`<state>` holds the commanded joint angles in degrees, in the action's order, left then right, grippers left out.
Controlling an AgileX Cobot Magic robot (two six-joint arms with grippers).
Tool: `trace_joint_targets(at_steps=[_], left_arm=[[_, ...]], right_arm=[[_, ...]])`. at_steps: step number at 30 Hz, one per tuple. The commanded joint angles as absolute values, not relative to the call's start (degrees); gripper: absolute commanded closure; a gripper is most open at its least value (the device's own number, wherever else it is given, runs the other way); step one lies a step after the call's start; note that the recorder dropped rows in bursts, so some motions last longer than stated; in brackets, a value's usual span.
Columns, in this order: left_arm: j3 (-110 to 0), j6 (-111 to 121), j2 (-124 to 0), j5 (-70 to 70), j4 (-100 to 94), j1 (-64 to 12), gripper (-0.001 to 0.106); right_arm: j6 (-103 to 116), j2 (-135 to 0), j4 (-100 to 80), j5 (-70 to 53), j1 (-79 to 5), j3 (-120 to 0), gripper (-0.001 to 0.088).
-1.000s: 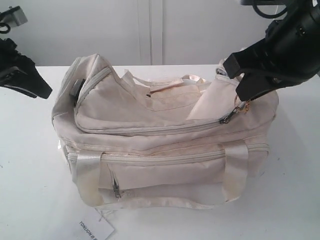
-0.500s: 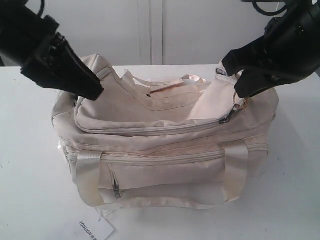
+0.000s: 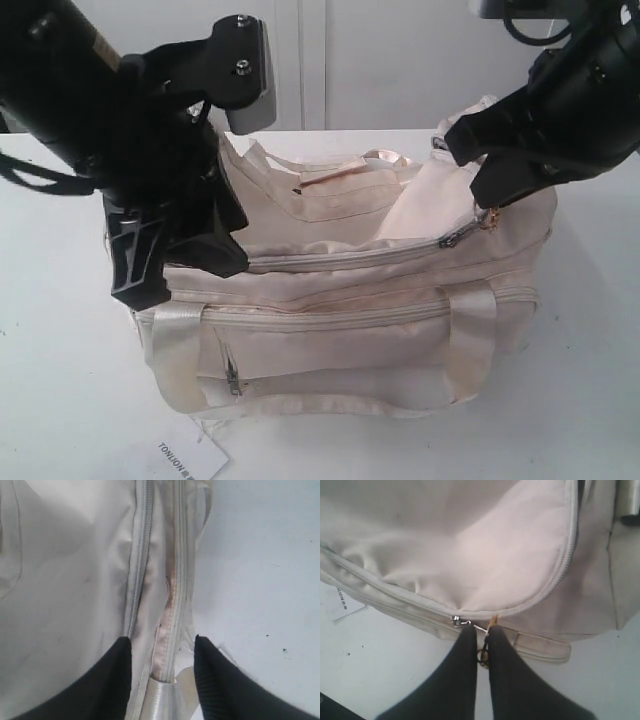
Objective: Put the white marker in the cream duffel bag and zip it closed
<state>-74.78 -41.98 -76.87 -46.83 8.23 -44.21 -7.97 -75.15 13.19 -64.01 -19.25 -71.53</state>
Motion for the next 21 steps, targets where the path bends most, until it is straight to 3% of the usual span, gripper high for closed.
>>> trace_joint_targets(at_steps=[8,14,21], left_arm=[[-67.0,-42.4,-77.4,-28.6,5.6,-48.2,0.06],[-65.6,-42.5,-80.4,-23.2,8.7,-49.0,0.059],[-65.5,-47.2,-83.5,-17.8,8.7,-53.1,0.046]], right_arm=[[-8.0,-75.1,13.2,-62.5,-19.2,-71.3,0.0868],[-8.0,-75.1,13.2,-62.0,-19.2,-71.3,0.0868],[-8.0,-75.1,13.2,-61.7,-19.2,-71.3,0.0868]])
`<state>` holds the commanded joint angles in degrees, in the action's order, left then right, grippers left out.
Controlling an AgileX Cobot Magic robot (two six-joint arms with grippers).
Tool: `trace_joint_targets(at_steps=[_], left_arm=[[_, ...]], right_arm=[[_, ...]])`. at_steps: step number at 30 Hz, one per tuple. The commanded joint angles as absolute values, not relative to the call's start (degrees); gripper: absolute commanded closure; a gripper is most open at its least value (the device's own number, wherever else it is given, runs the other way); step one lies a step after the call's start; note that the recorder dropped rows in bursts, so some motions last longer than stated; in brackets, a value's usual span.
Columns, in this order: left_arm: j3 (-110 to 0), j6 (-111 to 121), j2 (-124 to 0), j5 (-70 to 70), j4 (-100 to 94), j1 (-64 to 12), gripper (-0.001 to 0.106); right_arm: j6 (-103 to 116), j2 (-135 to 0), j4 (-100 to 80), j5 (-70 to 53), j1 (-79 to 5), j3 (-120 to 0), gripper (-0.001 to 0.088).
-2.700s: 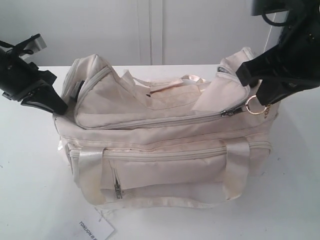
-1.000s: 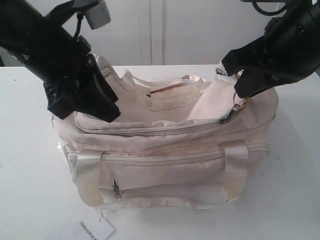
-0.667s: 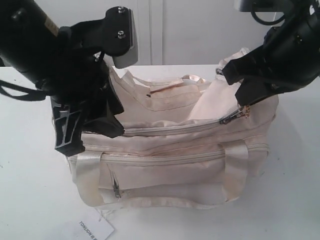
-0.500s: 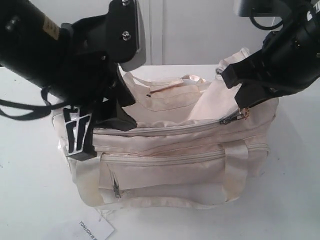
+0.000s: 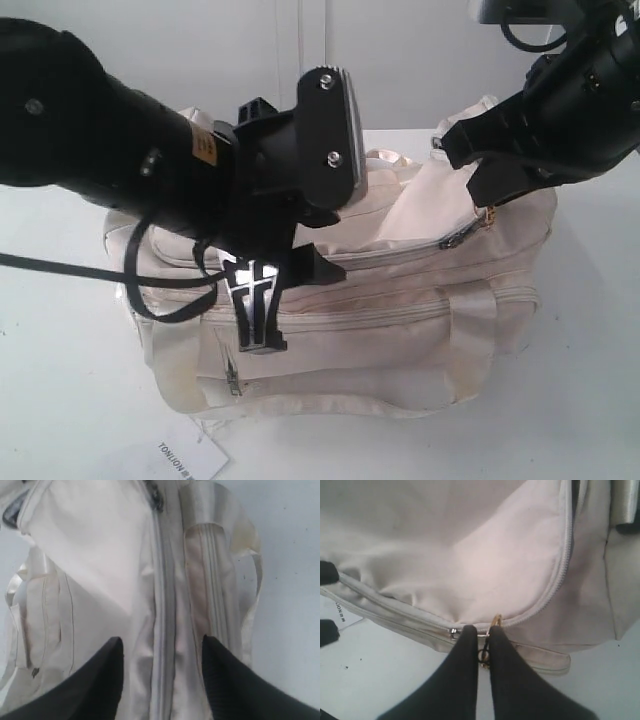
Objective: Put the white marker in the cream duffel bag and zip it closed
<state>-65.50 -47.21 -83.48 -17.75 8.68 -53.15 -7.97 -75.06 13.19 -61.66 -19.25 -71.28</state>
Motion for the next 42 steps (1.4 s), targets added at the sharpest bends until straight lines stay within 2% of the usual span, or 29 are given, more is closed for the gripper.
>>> trace_joint_targets(at_steps=[12,14,16,21,31,42], left_arm=[[-65.5,-47.1,-88.3,-13.1,8.7,-53.3,0.048],[-65.5,-47.0,-88.7,-13.5,8.7,-53.3,0.055],[-65.4,-46.8,-88.8,-13.8,8.7,-53.3,0.068],[-65.4,-46.5,-88.8,-13.6,8.7,-53.3,0.106],[-65.4,-46.5,-88.8,-16.9,8.7,-53.3,0.105],[-65.4,-46.2,-88.8,-18.7,8.7,-53.3,0.105]], right_arm=[[-8.0,-74.9,13.2,-61.7,-19.2,-71.3,0.0868],[-8.0,-74.9,13.2,-61.5,-19.2,-71.3,0.0868],[-8.0,-74.9,13.2,-61.5,-19.2,-71.3,0.0868],[-8.0,-74.9,13.1,-61.5,-19.2,-71.3,0.0868],[-7.4,-74.0,10.0,-61.7,-19.2,-71.3,0.0868],[-1.2,-69.7,-1.1,-61.9,-19.2,-71.3,0.0868]])
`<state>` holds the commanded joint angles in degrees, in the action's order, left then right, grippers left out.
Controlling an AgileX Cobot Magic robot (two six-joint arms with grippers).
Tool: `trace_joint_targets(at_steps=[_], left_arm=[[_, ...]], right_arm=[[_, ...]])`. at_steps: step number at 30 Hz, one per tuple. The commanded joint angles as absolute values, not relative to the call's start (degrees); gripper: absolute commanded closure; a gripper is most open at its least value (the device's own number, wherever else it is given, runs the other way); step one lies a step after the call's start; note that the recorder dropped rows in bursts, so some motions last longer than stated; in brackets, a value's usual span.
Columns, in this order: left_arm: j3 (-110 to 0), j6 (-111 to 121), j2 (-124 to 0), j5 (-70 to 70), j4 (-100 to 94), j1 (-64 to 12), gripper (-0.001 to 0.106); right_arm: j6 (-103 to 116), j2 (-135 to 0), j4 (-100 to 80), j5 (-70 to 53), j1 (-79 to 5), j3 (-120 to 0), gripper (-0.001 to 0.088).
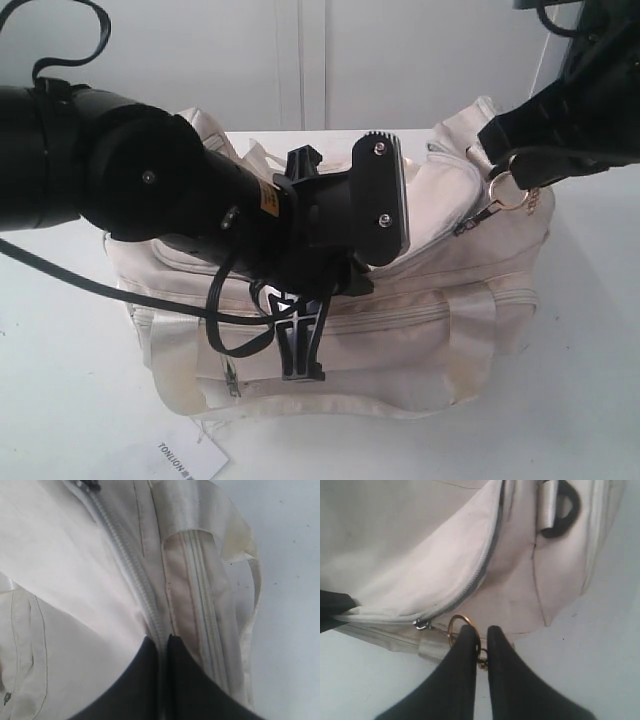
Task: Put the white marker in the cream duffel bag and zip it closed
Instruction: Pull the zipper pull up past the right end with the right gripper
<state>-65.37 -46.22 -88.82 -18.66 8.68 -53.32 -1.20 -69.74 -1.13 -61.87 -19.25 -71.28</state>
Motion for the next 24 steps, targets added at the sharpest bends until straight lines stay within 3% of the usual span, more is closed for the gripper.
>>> trace_joint_targets(at_steps=[10,24], left_arm=[[-65.4,-46.1,-88.8,-20.5,8.7,-53.3,0.105],[-65.4,-46.2,-88.8,-20.6,8.5,-53.3,0.105]], right_arm=[[5.6,-68.8,-10.6,-61.4,-19.2,-71.3,0.0868],[8.0,-71.6,-11.4,-50.9,-19.2,-71.3,0.0868]])
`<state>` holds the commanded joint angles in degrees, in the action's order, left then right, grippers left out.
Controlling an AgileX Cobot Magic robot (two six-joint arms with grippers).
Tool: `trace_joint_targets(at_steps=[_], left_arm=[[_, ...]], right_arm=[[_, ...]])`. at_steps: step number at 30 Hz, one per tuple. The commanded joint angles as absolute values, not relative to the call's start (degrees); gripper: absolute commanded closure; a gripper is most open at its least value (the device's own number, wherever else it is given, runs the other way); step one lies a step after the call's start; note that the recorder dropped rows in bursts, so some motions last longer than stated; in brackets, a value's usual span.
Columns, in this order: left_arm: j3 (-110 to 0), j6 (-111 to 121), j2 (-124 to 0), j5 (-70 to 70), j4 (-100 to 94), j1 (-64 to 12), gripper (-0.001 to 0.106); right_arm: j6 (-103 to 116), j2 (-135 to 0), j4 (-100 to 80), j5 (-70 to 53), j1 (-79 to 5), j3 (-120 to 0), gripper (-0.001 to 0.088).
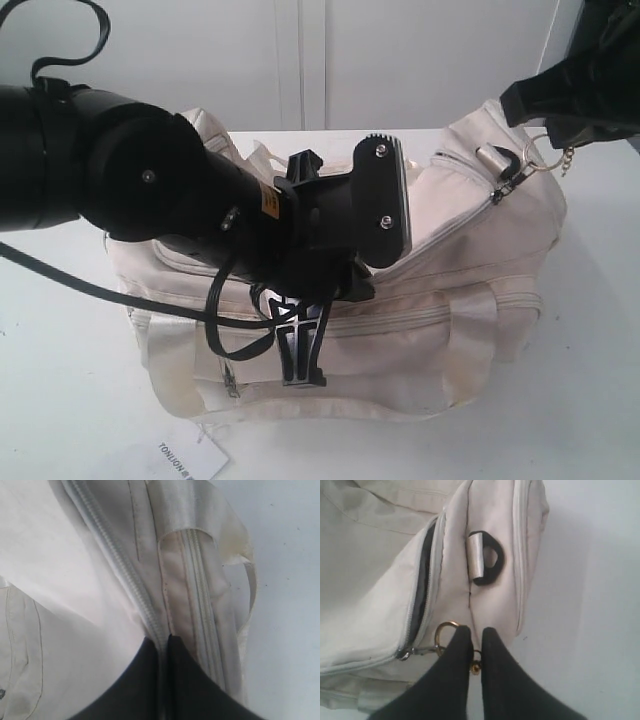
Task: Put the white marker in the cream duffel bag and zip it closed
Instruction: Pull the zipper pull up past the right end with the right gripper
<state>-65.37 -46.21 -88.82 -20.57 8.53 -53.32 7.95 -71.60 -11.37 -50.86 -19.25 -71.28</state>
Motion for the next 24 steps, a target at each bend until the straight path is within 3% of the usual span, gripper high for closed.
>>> trace_joint_targets(at_steps=[24], left_arm=[[-65.4,-46.2,-88.8,-21.9,8.3,-53.3,0.105]], right_arm=[[15.0,-80.3,-19.4,-35.7,-19.2,-71.3,0.0868]])
